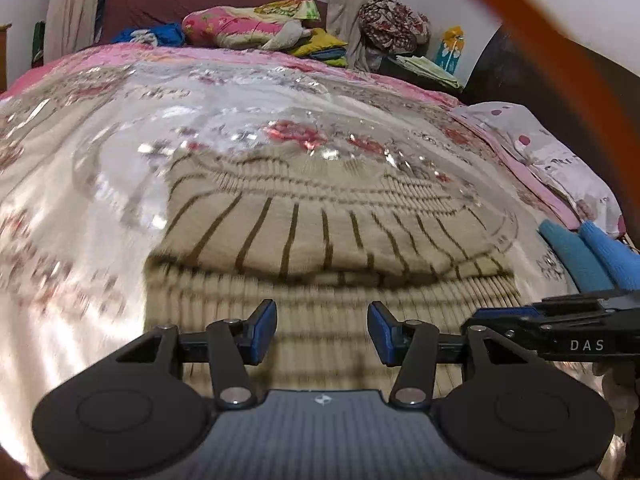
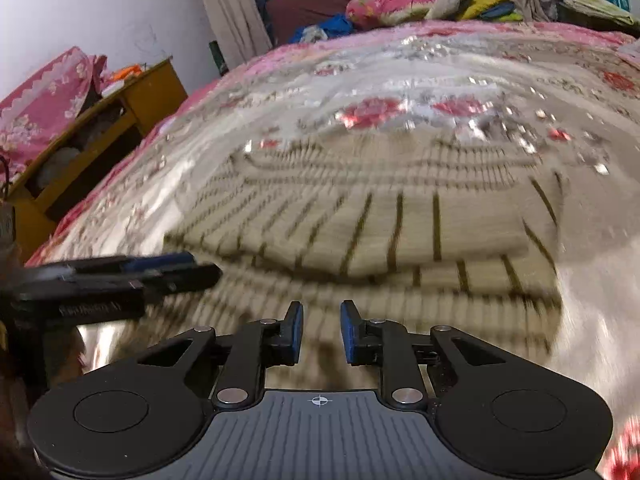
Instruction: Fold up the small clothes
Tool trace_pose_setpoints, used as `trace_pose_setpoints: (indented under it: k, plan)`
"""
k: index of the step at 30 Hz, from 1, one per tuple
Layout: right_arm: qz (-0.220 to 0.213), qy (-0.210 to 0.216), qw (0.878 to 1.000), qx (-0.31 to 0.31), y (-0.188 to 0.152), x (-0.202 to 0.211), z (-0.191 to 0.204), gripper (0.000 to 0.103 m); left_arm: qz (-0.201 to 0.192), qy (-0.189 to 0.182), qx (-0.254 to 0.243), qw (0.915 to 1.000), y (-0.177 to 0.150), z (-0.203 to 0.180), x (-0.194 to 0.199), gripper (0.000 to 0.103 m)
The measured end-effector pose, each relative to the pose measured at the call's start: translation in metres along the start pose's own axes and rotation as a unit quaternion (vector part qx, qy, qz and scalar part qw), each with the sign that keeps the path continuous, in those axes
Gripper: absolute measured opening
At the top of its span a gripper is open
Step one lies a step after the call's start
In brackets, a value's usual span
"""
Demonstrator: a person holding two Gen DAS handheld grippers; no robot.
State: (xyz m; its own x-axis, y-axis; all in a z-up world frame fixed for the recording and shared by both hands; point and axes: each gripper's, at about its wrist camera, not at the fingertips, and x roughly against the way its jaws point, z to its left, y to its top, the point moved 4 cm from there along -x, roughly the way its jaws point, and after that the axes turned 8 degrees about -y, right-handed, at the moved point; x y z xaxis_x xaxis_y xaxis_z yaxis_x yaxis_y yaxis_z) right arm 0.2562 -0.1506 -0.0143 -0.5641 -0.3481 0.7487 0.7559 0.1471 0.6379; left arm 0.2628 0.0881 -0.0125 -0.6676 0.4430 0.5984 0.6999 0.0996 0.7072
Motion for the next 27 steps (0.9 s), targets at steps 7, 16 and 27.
trace_pose_setpoints:
  k: [7,16,27]
  plan:
    - [0.034,-0.019,0.999,-0.002,-0.053,0.042,-0.012,0.022,0.016,0.002,0.011,0.9998,-0.045,-0.003,0.041,0.054]
    - [0.068,-0.074,0.995,0.017,-0.102,0.077,-0.028,0.026,0.025,0.032,0.030,0.9987,-0.091,0.002,0.083,0.054]
    - [0.093,-0.124,0.988,0.013,-0.133,0.116,-0.058,0.028,0.043,0.044,0.062,0.9961,-0.129,0.005,0.117,0.054]
